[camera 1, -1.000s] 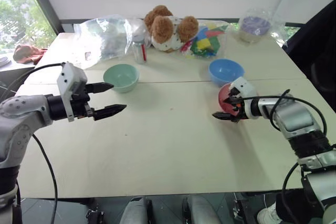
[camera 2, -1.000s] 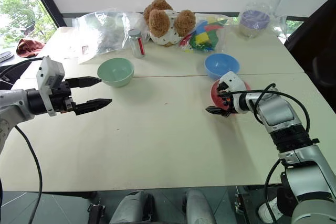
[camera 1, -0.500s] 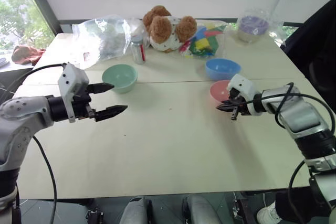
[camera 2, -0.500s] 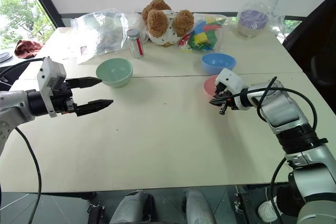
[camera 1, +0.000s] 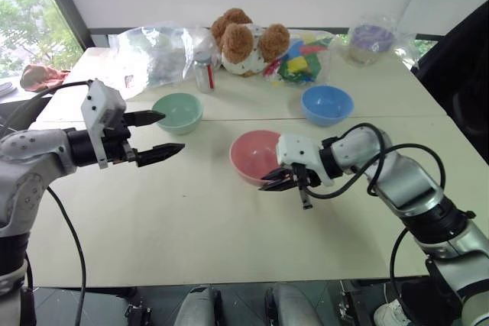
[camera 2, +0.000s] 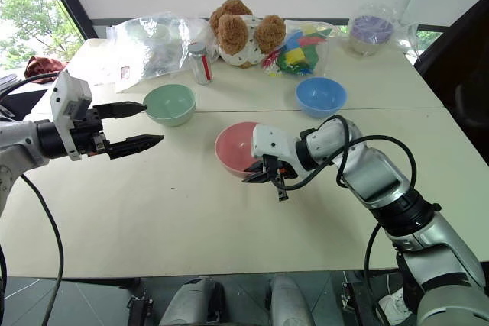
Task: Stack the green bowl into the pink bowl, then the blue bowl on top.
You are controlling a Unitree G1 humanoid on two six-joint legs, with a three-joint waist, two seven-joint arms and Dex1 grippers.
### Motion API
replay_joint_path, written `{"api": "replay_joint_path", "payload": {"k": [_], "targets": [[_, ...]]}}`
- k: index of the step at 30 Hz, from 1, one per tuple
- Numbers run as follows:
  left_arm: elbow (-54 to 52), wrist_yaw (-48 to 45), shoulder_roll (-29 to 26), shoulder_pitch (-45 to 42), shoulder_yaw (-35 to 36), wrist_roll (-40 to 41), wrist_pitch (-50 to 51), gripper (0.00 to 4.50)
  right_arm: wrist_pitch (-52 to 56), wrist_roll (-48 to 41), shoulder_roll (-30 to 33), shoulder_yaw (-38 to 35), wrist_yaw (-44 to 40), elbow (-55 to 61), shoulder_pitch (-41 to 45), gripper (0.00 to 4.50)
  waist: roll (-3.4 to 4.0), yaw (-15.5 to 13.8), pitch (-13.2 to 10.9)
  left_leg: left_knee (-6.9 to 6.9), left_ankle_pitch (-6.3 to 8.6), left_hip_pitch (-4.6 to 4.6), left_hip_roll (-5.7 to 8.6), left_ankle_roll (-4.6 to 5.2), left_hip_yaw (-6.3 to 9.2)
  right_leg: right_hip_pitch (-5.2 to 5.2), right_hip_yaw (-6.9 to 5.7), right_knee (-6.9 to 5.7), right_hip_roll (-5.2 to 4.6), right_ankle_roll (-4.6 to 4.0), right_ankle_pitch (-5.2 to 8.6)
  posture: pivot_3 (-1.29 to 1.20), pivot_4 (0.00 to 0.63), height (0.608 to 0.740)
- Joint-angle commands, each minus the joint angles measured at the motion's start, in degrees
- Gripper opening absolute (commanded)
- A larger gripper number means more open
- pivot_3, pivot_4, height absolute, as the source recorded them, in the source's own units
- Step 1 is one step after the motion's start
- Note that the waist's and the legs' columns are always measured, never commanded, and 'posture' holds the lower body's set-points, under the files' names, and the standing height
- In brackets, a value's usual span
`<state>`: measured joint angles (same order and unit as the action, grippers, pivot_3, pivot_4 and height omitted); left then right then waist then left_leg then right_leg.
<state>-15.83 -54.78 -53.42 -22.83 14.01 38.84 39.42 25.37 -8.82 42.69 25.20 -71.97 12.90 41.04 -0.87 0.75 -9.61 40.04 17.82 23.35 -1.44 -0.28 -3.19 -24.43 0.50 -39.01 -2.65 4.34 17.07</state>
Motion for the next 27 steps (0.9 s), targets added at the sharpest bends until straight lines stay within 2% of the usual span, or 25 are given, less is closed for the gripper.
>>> {"api": "replay_joint_path", "payload": {"k": [1, 8, 11, 14, 15, 16, 18, 22, 24, 27], "targets": [[-1.3, -0.1, -0.6, -0.5, 0.9, 0.2, -0.2, 4.5, -3.7, 1.4, -1.8, 0.5, -0.8, -1.3, 1.3, 0.1, 0.0, 0.1, 0.0, 0.0, 0.0, -0.01, -0.01, 0.0, 0.0, 0.0, 0.0, 0.0, 0.0, 0.0, 0.0, 0.0, 0.15, 0.74], [-2.2, 0.3, -0.6, 1.1, 1.4, 0.4, 0.4, 4.5, -7.6, 4.4, -3.7, 1.9, -1.8, -5.6, 1.0, 0.1, 0.0, 0.2, 0.0, 0.0, 0.0, -0.01, -0.03, 0.0, 0.01, -0.01, -0.01, -0.02, 0.03, 0.0, 0.0, 0.0, 0.15, 0.74], [-2.1, 0.5, -0.7, 1.9, 1.3, -0.3, -0.1, 4.5, -7.3, 4.2, -3.9, 1.2, -2.4, -5.4, 1.0, 1.12, 0.0, 0.1, 0.0, -0.01, 0.0, -0.01, -0.03, -0.01, 0.01, 0.0, -0.01, -0.02, 0.02, 0.0, 0.0, 0.0, 0.15, 0.74], [-0.9, 0.9, -0.7, 1.7, 0.0, -2.8, -1.7, 4.5, -5.6, 2.5, -2.9, -0.4, -3.8, -3.5, 1.1, 2.66, 0.0, 0.1, 0.0, 0.0, 0.0, -0.01, -0.03, -0.01, 0.01, -0.01, -0.01, -0.02, 0.02, 0.0, 0.0, 0.0, 0.15, 0.74], [-0.2, 1.0, -0.7, 1.2, -0.7, -3.8, -2.3, 4.5, -4.5, 1.5, -2.3, -1.3, -4.4, -2.4, 1.3, 3.04, 0.0, 0.1, 0.0, -0.01, 0.0, -0.01, -0.03, -0.01, 0.01, 0.0, -0.01, -0.02, 0.02, 0.0, 0.0, 0.0, 0.15, 0.74], [0.3, 1.0, -0.6, 0.9, -1.0, -4.5, -2.7, 4.5, -3.7, 0.9, -1.9, -1.8, -4.8, -1.6, 1.4, 3.68, 0.0, 0.1, 0.0, 0.0, 0.0, -0.01, -0.02, -0.01, 0.01, -0.01, -0.01, -0.02, 0.02, 0.0, 0.0, 0.0, 0.15, 0.74], [1.4, 1.3, -0.7, 0.1, -2.1, -6.6, -4.1, 4.5, -1.4, -0.8, -0.8, -3.6, -5.6, 0.4, 1.9, 4.48, 0.0, 0.0, 0.0, 0.0, 0.0, -0.01, -0.02, 0.0, 0.02, 0.0, -0.02, -0.02, 0.01, 0.0, 0.0, 0.0, 0.15, 0.74], [7.7, 2.5, -0.8, -3.2, -6.5, -14.6, -9.7, 4.5, 10.6, -11.9, 1.4, -14.2, -5.3, 4.4, 5.8, 4.48, 0.01, -0.1, 0.0, 0.0, 0.0, 0.0, 0.0, 0.0, 0.01, 0.0, -0.03, -0.02, 0.0, 0.0, 0.0, 0.0, 0.15, 0.74], [14.8, 3.4, 0.8, -7.4, -9.6, -19.5, -14.5, 4.5, 16.8, -17.3, 3.8, -20.7, -4.4, 4.8, 7.8, 4.48, 0.01, -0.2, 0.0, 0.0, 0.0, -0.01, 0.0, 0.0, 0.01, 0.0, -0.03, -0.04, 0.0, 0.0, 0.0, 0.0, 0.15, 0.74], [23.3, 3.5, 2.8, -12.1, -12.4, -23.8, -19.8, 4.5, 23.2, -23.0, 5.5, -25.5, -2.7, 5.7, 9.1, 4.48, -0.04, -0.3, 0.0, -0.02, 0.01, -0.01, -0.01, 0.01, 0.06, 0.04, -0.12, 0.0, -0.01, 0.0, 0.0, 0.0, 0.15, 0.74]]}}
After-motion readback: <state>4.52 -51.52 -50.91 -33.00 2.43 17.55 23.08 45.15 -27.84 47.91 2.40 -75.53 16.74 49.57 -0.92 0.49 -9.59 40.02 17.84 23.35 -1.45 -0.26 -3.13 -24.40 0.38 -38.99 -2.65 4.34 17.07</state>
